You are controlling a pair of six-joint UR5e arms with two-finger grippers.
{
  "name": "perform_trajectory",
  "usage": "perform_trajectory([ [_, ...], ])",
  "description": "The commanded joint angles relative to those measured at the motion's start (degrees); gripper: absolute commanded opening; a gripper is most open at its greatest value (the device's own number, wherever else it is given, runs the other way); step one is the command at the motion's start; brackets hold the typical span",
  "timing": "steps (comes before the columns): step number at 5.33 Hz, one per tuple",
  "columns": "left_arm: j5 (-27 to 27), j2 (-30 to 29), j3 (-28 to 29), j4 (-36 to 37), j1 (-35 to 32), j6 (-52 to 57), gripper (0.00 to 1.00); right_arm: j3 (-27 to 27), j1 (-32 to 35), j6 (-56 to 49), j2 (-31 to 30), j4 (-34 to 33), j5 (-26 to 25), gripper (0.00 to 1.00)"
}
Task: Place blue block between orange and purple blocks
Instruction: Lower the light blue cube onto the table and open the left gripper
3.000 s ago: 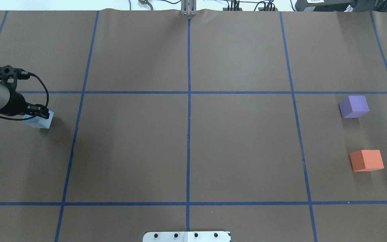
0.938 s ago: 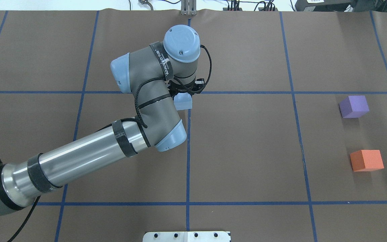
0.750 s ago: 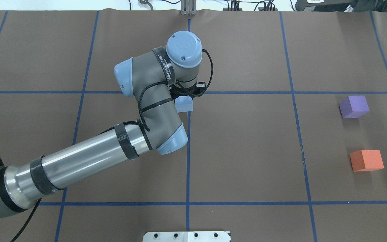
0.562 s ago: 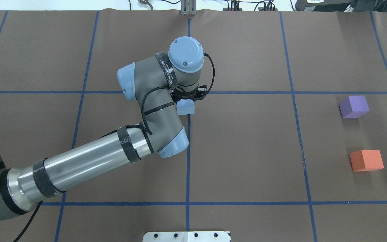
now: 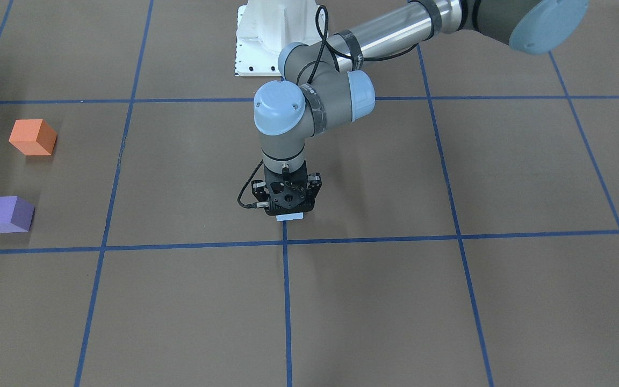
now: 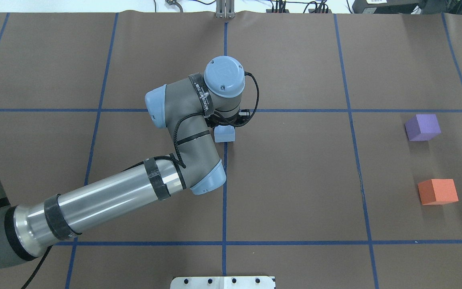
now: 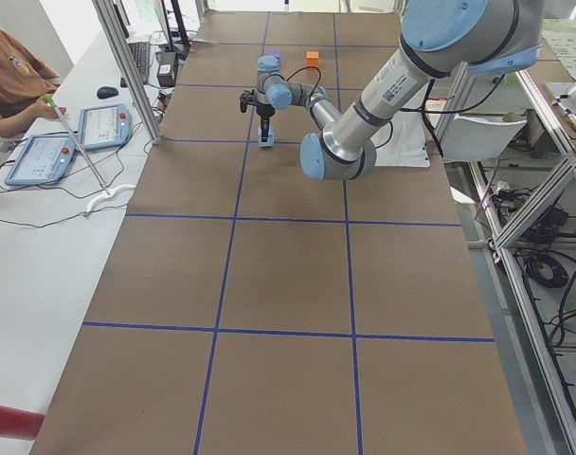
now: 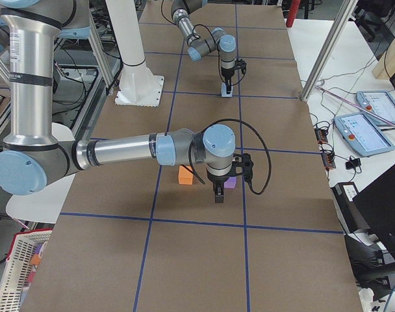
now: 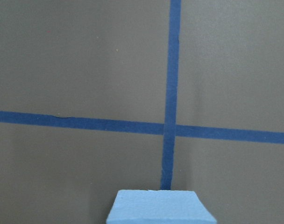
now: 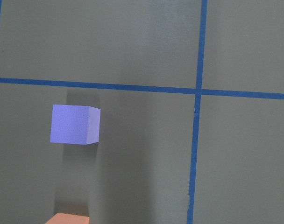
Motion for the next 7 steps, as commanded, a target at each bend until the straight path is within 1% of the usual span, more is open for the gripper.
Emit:
perform_trajectory([
  [1, 0.1, 0.0, 0.1, -0.2, 0.1, 0.0, 1.0, 0.0, 0.0, 0.0, 0.1, 0.0, 0.0, 1.0],
  [2, 0.1, -0.1, -0.5, 0.0, -0.2, 0.0, 1.0, 0.1, 0.0, 0.1, 0.2, 0.0, 0.0, 1.0],
  [3, -0.7, 0.0, -2.3, 0.7, -2.5, 0.2, 1.0, 0.8, 0.0, 3.0, 2.4, 0.0, 0.3, 1.0],
  [4, -4.4, 0.3, -5.0, 3.8, -5.3, 5.9, 1.0, 1.2, -0.7, 6.3, 5.7, -0.5, 0.4, 1.0],
  [5, -5.3, 3.4, -10.2, 7.2, -6.6, 9.8, 1.0, 1.5, -3.9, 12.2, 9.6, -0.6, 0.6, 1.0],
  [6, -6.0, 11.3, -17.5, 7.3, -8.4, 13.7, 1.0, 2.7, -9.0, 21.0, 14.9, -0.8, 0.6, 1.0],
  [7, -7.5, 20.0, -24.7, 7.4, -11.4, 19.2, 1.0, 2.7, -14.0, 28.5, 20.3, -0.9, 0.0, 1.0],
])
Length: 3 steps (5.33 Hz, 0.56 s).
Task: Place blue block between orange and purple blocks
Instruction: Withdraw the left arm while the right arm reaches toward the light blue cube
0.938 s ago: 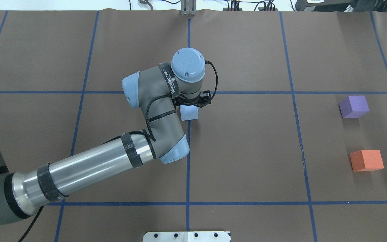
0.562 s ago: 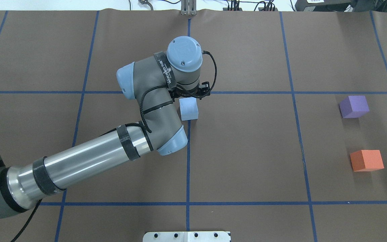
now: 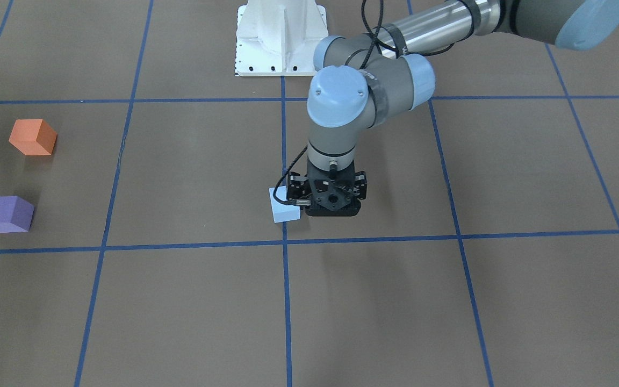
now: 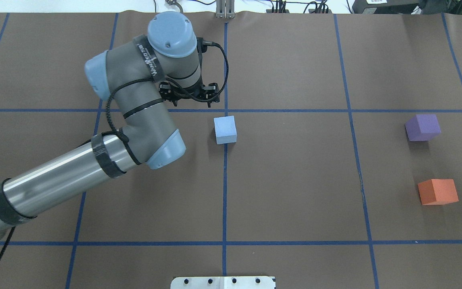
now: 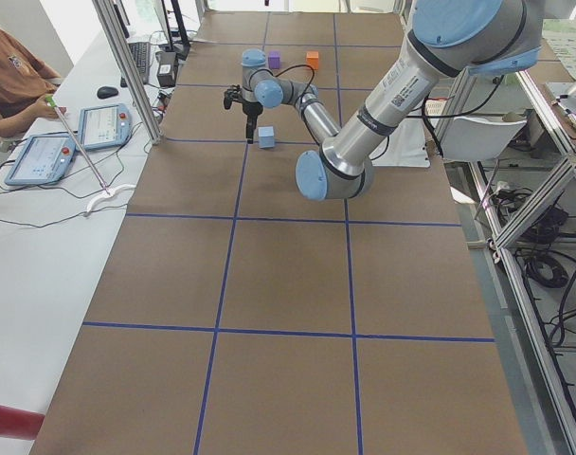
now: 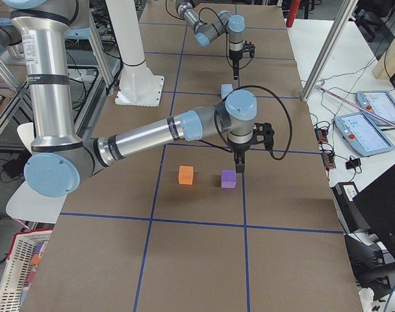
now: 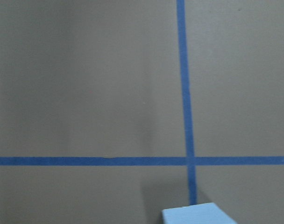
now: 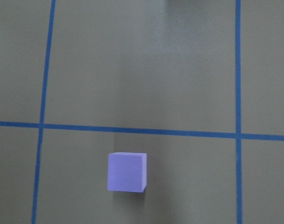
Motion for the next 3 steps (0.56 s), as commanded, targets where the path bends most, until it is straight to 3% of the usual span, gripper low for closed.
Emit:
perform_trajectory([
  [1, -4.0, 15.0, -12.4, 0.3, -6.3, 9.7, 1.0, 0.3, -9.6, 11.5, 9.6, -0.6, -1.8, 1.0],
  [3, -6.8, 26.6, -20.5, 0.3, -11.9, 19.0, 1.0, -0.1, -24.7, 24.8, 25.9, -11.7, -13.8, 1.0],
])
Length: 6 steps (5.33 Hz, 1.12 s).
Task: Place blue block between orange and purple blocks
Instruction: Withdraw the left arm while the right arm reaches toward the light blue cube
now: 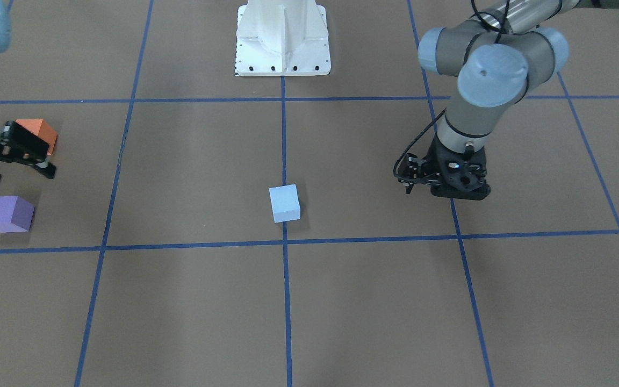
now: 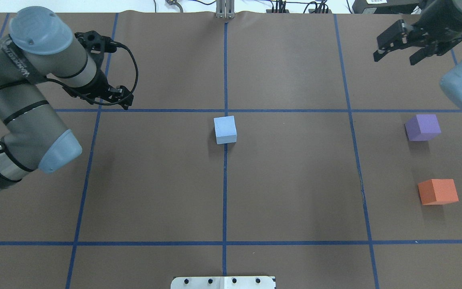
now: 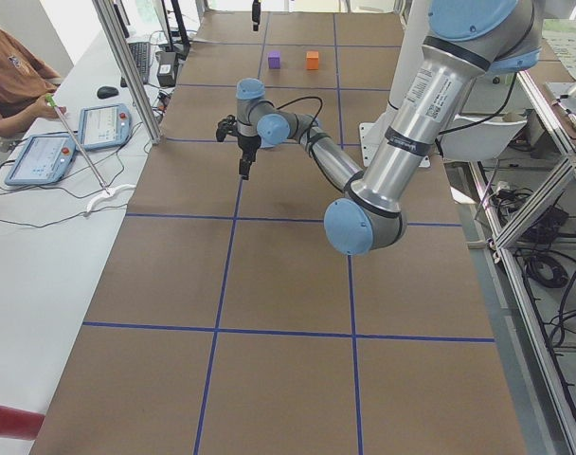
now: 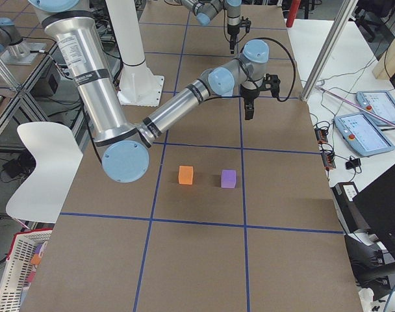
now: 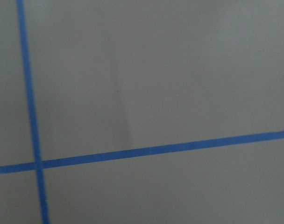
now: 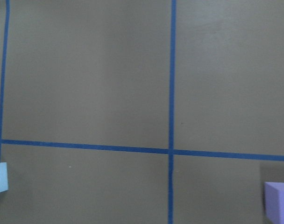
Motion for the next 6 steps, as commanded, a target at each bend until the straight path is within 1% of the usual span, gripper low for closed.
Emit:
perform_trajectory([
  [1, -3.2, 9.1, -5.2, 0.0, -6.6, 9.9, 1.0, -2.2, -12.2, 6.8, 11.7, -6.0, -9.2, 1.0],
  [2, -5.2, 12.1, -5.8, 0.0, -10.2, 15.3, 1.0, -7.0, -15.7, 9.8, 17.4, -5.9, -9.8, 1.0],
  [3, -6.0, 13.6, -5.8, 0.0, -12.4, 18.1, 1.0, -12.5, -19.1, 12.0, 22.4, -5.7, -13.6, 1.0],
  [4, -6.0, 13.8, -5.7, 0.0, -12.4, 18.3, 1.0, -16.4, -21.3, 12.1, 24.1, -4.4, -14.1, 1.0],
  [5, -6.0, 13.8, -5.8, -0.1, -12.4, 18.3, 1.0, -22.7, -23.2, 12.2, 24.1, 4.4, -14.6, 1.0],
  [6, -6.0, 13.8, -5.8, -0.1, -12.5, 18.3, 1.0, -27.7, -25.4, 12.7, 25.5, 7.8, -16.9, 1.0],
])
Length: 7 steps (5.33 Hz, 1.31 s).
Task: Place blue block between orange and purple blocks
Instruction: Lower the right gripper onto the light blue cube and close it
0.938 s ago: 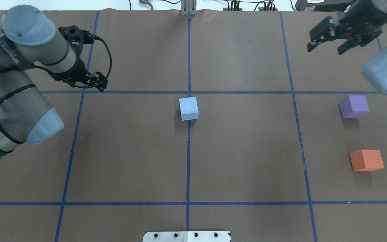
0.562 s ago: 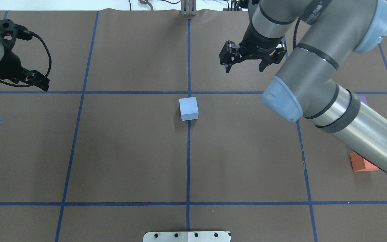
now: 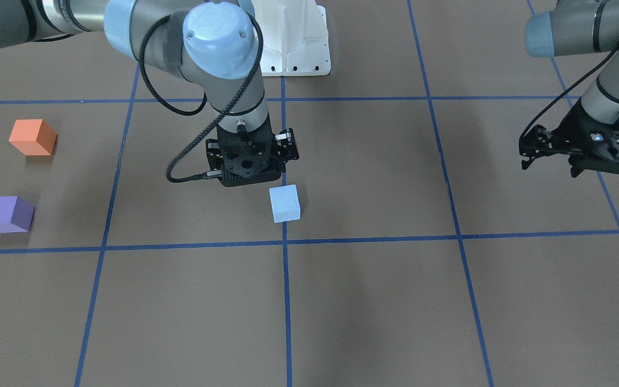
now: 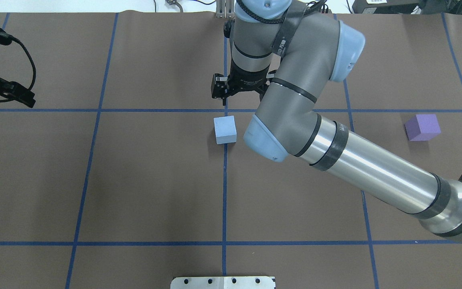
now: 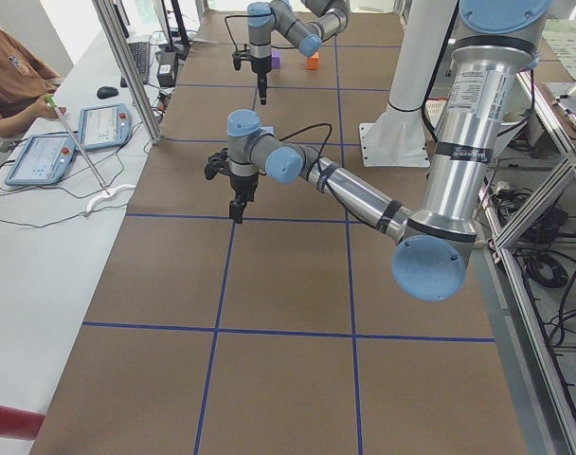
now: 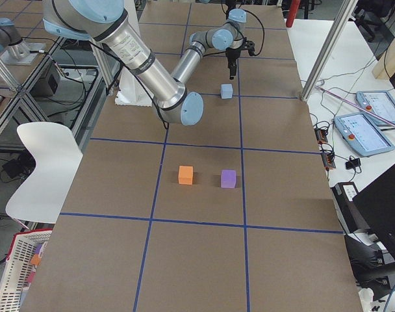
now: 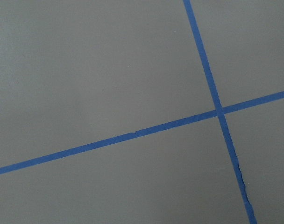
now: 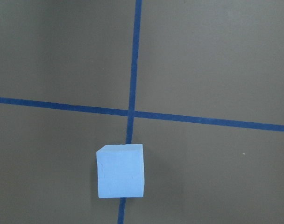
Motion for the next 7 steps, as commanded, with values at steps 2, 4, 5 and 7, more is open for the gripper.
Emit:
perform_trajectory([
  [2, 0.1, 0.1, 0.3, 0.0, -0.1, 0.1, 1.0, -9.7, -4.5, 0.5, 1.8, 6.9, -5.1, 1.0],
  [4, 0.2, 0.1, 0.6, 0.0, 0.0, 0.1, 1.0, -12.5, -5.6, -0.2, 1.9, 8.0, -7.0, 1.0],
  [5, 0.2, 0.0, 0.6, 0.0, 0.0, 0.1, 1.0, -14.3, -5.9, -0.1, 2.0, 10.7, -8.0, 1.0],
  [7, 0.2, 0.0, 0.7, 0.0, 0.0, 0.1, 1.0, -15.9, -6.3, -0.1, 2.1, 12.4, -8.1, 1.0],
])
